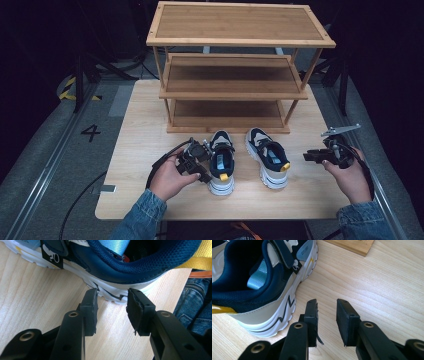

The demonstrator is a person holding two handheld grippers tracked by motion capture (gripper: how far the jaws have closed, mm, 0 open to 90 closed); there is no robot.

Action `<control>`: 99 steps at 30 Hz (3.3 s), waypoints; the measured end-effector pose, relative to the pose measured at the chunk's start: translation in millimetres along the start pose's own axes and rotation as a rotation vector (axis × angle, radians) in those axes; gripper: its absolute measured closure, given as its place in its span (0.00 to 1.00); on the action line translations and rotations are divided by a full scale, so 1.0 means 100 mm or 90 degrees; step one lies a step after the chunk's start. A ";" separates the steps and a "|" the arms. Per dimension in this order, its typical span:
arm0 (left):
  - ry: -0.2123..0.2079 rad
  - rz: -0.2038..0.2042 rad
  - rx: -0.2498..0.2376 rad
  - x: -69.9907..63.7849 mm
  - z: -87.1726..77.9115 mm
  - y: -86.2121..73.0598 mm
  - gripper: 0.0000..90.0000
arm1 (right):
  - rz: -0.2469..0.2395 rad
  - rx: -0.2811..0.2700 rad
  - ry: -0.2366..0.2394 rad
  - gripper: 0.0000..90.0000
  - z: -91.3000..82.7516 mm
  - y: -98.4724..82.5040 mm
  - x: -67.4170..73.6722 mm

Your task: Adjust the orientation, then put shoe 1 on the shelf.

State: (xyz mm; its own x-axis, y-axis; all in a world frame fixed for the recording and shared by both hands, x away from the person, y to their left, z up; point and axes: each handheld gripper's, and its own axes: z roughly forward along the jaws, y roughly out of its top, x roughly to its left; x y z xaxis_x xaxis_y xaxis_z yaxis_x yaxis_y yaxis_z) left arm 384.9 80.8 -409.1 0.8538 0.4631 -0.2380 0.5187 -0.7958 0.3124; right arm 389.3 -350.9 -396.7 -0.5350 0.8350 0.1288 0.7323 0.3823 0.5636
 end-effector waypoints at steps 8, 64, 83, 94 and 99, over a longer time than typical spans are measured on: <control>0.014 0.006 -0.039 -0.09 -0.23 -0.01 0.60 | -0.002 -0.003 0.001 0.79 -0.01 0.00 0.00; 0.025 0.108 0.038 -0.41 0.27 0.59 0.64 | 0.008 0.014 -0.004 0.70 -0.02 -0.17 -0.01; 0.058 0.123 0.018 -0.45 0.05 0.69 0.74 | 0.015 -0.003 -0.026 0.71 -0.11 -0.23 -0.04; 0.111 0.110 -0.016 -0.17 -0.25 0.82 0.74 | 0.004 -0.002 -0.022 0.70 -0.06 -0.20 -0.02; 0.128 0.104 -0.019 0.04 -0.25 0.90 0.74 | 0.005 -0.005 -0.022 0.70 -0.06 -0.20 -0.01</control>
State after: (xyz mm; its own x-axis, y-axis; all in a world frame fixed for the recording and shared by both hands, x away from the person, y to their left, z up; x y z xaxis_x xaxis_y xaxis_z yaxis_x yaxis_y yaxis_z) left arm 436.0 20.9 -358.6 0.9162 0.4007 0.0051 0.3722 -0.8555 0.3599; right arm 372.6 -362.3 -403.3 -0.5141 0.8512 0.1059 0.7331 0.3719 0.5695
